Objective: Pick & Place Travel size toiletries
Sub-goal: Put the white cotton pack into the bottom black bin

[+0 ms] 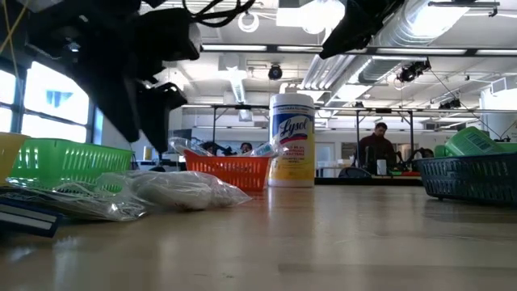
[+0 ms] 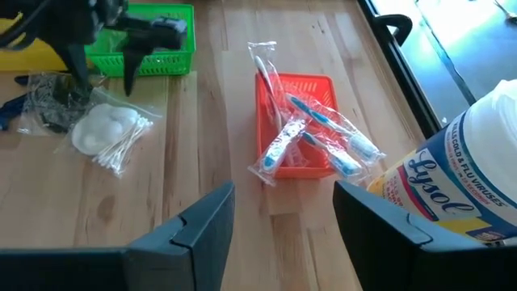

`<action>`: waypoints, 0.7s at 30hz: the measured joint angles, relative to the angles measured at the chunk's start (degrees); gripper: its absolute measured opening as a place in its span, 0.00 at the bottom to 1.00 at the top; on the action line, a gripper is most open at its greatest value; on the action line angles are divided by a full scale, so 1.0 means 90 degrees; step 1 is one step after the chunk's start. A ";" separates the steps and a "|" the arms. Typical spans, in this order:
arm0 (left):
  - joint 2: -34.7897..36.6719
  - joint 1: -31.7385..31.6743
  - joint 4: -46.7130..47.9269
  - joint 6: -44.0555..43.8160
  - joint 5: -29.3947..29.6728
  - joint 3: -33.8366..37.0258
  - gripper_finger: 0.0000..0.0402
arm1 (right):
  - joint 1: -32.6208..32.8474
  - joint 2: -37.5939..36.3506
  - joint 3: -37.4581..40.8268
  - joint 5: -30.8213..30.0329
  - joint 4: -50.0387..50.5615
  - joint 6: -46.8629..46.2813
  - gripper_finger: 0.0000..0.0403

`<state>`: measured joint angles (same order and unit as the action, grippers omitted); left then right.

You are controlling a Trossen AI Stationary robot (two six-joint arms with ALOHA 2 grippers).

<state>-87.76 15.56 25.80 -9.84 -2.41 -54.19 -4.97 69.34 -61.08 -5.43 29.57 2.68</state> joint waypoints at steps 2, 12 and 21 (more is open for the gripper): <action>-0.0157 0.0154 -0.0090 -0.0129 -0.0003 -0.0002 0.59 | 0.0000 0.0000 0.0000 0.0045 -0.0010 0.0000 0.51; -0.0834 0.0314 -0.0194 -0.0661 0.0118 0.0000 0.59 | 0.0000 0.0000 0.0000 0.0151 -0.0131 -0.0148 0.51; -0.1089 0.0317 -0.0457 -0.0678 0.0035 -0.0007 0.59 | 0.0000 0.0000 0.0000 0.0152 -0.0127 -0.0318 0.51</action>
<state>-97.56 18.41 21.69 -15.94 -2.09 -54.26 -4.97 69.34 -61.08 -4.05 28.42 -0.19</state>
